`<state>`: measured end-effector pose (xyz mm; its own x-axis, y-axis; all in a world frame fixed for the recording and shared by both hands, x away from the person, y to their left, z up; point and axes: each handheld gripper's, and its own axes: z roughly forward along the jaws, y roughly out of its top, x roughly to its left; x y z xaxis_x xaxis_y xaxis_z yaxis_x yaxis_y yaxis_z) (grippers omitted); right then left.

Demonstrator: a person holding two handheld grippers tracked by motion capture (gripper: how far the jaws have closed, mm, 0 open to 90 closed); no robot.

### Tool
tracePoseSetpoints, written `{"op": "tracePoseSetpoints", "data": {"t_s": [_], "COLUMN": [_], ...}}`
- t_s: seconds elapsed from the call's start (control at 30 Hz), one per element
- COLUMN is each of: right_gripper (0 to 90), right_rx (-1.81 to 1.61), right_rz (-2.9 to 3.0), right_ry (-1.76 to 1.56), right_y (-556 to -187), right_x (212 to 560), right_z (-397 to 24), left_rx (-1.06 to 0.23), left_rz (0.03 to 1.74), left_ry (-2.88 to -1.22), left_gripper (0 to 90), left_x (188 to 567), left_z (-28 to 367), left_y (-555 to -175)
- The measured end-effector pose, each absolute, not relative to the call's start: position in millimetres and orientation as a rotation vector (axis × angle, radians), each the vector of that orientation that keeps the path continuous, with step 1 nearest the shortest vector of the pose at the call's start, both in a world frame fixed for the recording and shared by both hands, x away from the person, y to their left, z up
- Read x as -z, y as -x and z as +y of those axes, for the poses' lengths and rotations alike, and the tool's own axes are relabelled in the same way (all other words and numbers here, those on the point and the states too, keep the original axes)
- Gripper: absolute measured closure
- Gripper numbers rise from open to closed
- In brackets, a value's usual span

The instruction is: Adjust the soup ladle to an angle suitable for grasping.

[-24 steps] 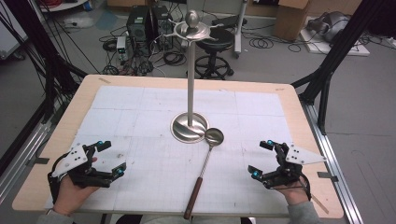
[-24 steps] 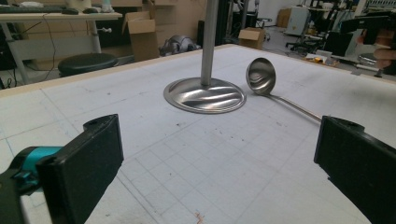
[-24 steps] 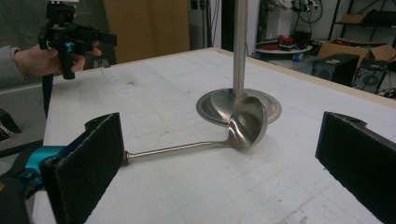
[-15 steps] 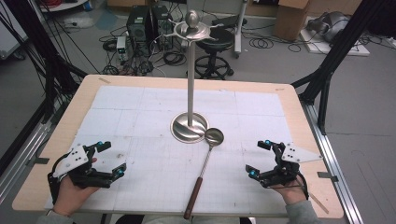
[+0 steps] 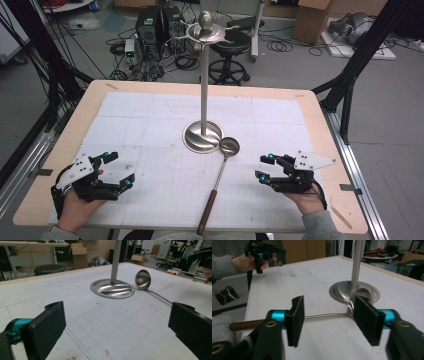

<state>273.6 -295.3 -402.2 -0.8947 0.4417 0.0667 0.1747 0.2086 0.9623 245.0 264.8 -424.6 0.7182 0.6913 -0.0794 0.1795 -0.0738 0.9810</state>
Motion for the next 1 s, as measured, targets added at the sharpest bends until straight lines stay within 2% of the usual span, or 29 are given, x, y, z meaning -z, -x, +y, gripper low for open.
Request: {"op": "tracePoseSetpoints", "data": {"t_s": [0.03, 0.07, 0.1, 0.13, 0.17, 0.2, 0.27, 0.4, 0.6, 1.0], "right_gripper": [47.1, 53.5, 53.5, 60.1, 60.1, 66.5, 68.1, 83.7, 89.3, 89.3], "right_rx": [-1.751, -1.748, -1.748, -1.747, -1.747, -1.728, -1.72, -1.687, -1.703, -1.641], "right_rz": [2.258, 2.275, 2.275, 2.294, 2.294, 2.311, 2.316, 2.34, 2.37, 2.45], "right_ry": [-0.588, -0.578, -0.578, -0.575, -0.575, -0.544, -0.525, -0.459, -0.439, -0.428], "right_y": [-274, -276, -276, -278, -278, -280, -281, -283, -289, -314], "right_x": [402, 401, 401, 401, 401, 401, 401, 399, 400, 407], "right_z": [-295, -293, -293, -290, -290, -286, -284, -273, -264, -239], "left_rx": [-0.489, -0.49, -0.49, -0.491, -0.489, -0.49, -0.489, -0.491, -0.488, -0.501], "left_rz": [0.718, 0.718, 0.718, 0.72, 0.72, 0.719, 0.72, 0.72, 0.724, 0.726], "left_ry": [-1.623, -1.625, -1.625, -1.627, -1.628, -1.63, -1.629, -1.632, -1.637, -1.649], "left_gripper": [1.8, 1.8, 1.8, 1.8, 1.8, 1.8, 1.8, 1.8, 1.8, 1.8], "left_x": [425, 425, 425, 425, 425, 425, 425, 425, 426, 428], "left_z": [265, 264, 264, 264, 264, 264, 264, 264, 264, 263], "left_y": [-245, -245, -245, -245, -245, -245, -244, -244, -245, -245]}}
